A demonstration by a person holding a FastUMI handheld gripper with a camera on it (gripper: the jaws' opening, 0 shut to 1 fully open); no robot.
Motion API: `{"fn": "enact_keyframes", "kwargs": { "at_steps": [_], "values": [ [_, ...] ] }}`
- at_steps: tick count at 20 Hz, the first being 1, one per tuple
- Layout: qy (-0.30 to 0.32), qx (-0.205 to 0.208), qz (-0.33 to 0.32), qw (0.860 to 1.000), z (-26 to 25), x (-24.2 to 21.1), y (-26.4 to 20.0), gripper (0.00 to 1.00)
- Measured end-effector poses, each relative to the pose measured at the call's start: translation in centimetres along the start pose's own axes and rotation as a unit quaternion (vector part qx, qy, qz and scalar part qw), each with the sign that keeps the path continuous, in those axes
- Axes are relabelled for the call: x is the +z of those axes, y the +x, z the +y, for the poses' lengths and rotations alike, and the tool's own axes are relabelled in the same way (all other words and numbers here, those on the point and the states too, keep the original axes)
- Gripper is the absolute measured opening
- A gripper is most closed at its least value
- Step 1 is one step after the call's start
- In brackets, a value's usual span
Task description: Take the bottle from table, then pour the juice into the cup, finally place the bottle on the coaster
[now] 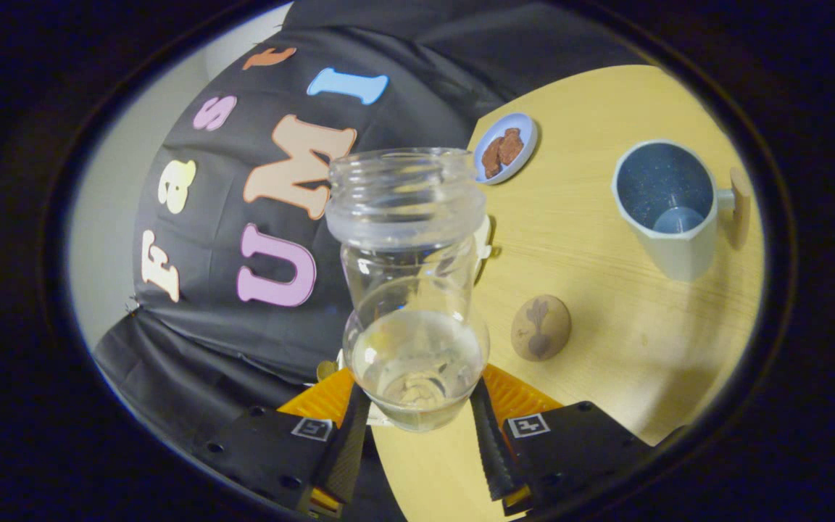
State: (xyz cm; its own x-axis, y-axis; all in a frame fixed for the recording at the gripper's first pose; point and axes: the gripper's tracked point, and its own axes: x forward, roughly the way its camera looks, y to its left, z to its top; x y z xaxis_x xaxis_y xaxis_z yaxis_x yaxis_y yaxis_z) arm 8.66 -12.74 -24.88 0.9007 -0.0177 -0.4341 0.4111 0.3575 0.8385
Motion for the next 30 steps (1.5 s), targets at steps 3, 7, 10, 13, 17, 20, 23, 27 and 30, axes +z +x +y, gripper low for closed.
{"fn": "enact_keyframes", "kwargs": {
  "at_steps": [3, 7, 10, 13, 17, 20, 23, 27, 30],
  "values": [
    [0.038, 0.007, -0.008, 0.999, -0.3, 1.3, 0.1, 0.72],
    [0.067, 0.006, -0.002, 0.998, -1.1, 1.7, 0.4, 0.72],
    [0.085, 0.009, 0.007, 0.996, -1.2, 1.8, 0.5, 0.72],
    [0.114, 0.016, 0.009, 0.993, -0.9, 1.8, 0.7, 0.72],
    [0.152, 0.024, -0.003, 0.988, -0.8, 3.0, 0.8, 0.72],
    [0.175, 0.027, -0.011, 0.984, -0.9, 3.4, 0.5, 0.72],
    [0.197, 0.029, -0.019, 0.98, -0.9, 4.0, 0.4, 0.72],
    [0.224, 0.034, -0.026, 0.974, -0.8, 4.6, 0.5, 0.72],
    [0.243, 0.036, -0.031, 0.969, -0.6, 4.9, 0.8, 0.72]
  ]
}}
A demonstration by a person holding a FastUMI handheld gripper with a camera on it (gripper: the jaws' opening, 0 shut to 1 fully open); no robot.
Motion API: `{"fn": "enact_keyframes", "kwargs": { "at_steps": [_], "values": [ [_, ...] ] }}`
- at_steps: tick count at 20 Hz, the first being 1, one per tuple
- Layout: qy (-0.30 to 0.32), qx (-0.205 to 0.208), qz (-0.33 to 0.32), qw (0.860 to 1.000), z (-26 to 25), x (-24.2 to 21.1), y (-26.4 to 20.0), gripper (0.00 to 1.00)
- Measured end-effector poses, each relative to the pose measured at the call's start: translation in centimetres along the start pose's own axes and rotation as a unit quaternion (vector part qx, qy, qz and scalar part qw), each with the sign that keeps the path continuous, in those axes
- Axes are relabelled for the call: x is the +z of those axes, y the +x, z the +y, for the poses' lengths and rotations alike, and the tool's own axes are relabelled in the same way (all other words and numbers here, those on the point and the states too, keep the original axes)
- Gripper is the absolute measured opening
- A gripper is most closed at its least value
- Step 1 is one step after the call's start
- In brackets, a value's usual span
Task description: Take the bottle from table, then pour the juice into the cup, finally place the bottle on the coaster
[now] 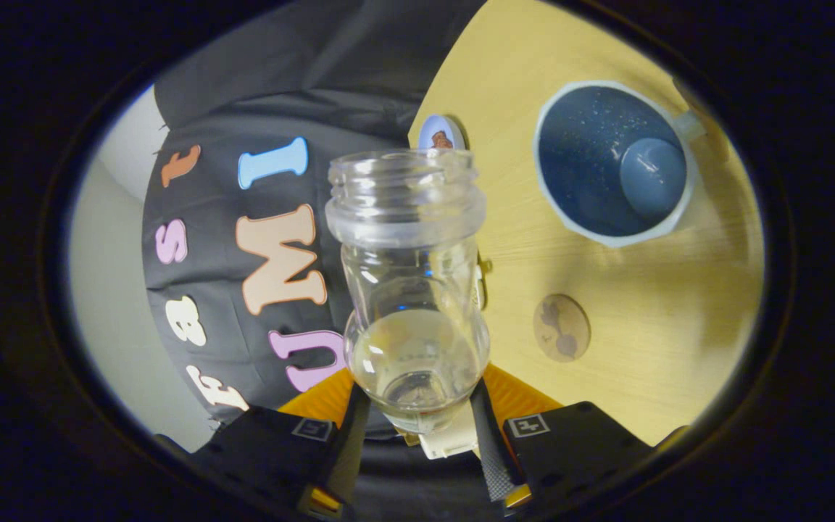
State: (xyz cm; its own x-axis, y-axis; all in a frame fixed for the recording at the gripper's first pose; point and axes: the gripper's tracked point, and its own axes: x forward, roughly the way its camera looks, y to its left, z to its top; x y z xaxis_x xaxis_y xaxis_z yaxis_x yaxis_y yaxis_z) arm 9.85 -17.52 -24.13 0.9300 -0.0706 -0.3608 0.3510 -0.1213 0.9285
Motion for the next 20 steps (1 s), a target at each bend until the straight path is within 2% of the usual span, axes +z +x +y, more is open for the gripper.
{"fn": "enact_keyframes", "kwargs": {
  "at_steps": [20],
  "values": [
    [0.054, 0.005, 0.003, 0.999, 0.9, 0.0, -1.2, 0.72]
  ]
}}
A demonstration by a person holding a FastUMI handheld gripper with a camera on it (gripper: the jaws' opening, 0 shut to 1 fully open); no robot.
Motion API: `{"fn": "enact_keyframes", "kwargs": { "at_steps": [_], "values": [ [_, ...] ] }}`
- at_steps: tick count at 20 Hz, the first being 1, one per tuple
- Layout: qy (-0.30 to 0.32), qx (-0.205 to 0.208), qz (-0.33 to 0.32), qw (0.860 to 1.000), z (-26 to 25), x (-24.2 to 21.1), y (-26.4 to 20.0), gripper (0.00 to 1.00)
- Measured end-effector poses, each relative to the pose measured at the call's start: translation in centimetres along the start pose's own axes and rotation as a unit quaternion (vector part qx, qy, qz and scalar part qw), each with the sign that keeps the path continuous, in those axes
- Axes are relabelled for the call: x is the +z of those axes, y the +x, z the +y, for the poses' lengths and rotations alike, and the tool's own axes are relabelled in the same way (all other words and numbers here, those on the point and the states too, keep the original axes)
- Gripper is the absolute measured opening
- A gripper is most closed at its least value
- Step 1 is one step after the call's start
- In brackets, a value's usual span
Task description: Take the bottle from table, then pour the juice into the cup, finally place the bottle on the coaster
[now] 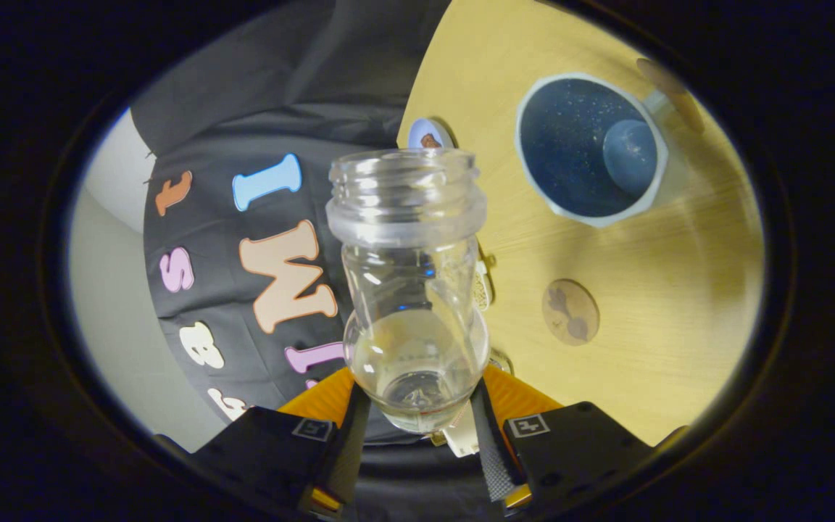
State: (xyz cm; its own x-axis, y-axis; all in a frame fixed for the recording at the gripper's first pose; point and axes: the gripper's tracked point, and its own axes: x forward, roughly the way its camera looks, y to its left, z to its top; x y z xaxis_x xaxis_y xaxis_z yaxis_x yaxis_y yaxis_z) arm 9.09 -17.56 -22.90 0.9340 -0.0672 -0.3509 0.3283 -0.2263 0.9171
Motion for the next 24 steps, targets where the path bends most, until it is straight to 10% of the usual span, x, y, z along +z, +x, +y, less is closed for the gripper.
{"fn": "enact_keyframes", "kwargs": {
  "at_steps": [24],
  "values": [
    [0.035, -0.01, 0.011, 0.999, 1.7, -1.2, 0.2, 0.72]
  ]
}}
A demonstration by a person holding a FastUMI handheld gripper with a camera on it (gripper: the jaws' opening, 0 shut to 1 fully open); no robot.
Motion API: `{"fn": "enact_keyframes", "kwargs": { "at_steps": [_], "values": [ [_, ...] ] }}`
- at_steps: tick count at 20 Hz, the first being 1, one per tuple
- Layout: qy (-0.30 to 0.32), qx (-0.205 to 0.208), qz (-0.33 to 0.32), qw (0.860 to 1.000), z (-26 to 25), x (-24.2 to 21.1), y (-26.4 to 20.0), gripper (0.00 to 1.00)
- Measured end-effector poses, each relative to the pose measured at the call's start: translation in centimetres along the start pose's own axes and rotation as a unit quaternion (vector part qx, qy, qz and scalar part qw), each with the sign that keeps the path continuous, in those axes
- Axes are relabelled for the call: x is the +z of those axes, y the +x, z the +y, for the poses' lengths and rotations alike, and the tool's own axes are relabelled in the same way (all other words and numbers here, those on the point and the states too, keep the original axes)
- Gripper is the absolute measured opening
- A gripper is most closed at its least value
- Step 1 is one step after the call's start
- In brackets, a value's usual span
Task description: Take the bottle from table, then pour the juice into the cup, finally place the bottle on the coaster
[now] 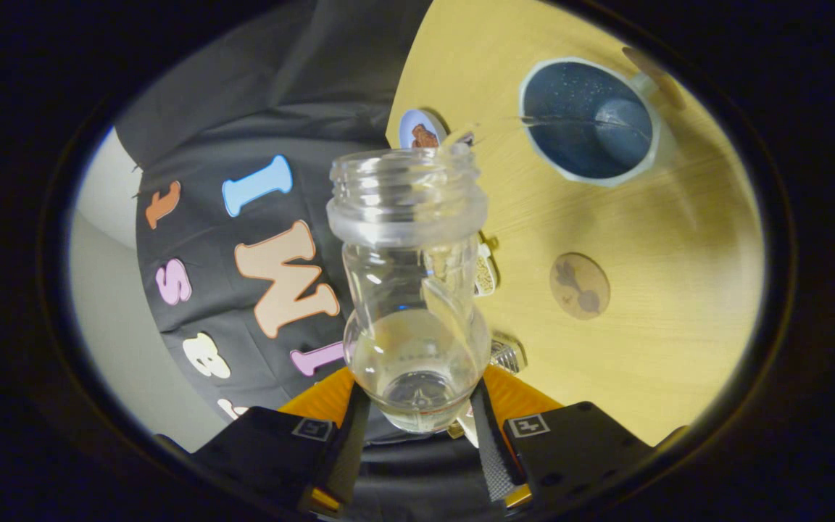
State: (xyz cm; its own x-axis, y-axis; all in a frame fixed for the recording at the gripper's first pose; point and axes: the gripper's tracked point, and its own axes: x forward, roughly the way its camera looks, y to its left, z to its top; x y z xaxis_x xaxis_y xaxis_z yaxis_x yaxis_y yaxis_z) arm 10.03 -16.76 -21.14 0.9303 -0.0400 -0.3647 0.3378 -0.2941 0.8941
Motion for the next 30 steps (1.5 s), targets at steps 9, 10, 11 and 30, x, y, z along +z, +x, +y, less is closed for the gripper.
{"fn": "enact_keyframes", "kwargs": {
  "at_steps": [9, 10, 11, 30],
  "values": [
    [0.01, 0.001, -0.003, 1.0, 0.5, 0.1, 0.1, 0.72],
    [0.012, 0.003, -0.005, 1.0, 0.6, 0.2, 0.2, 0.72],
    [0.014, 0.004, -0.006, 1.0, 0.7, 0.2, 0.1, 0.72],
    [0.049, 0.007, -0.016, 0.999, 1.7, 0.4, 0.2, 0.72]
  ]
}}
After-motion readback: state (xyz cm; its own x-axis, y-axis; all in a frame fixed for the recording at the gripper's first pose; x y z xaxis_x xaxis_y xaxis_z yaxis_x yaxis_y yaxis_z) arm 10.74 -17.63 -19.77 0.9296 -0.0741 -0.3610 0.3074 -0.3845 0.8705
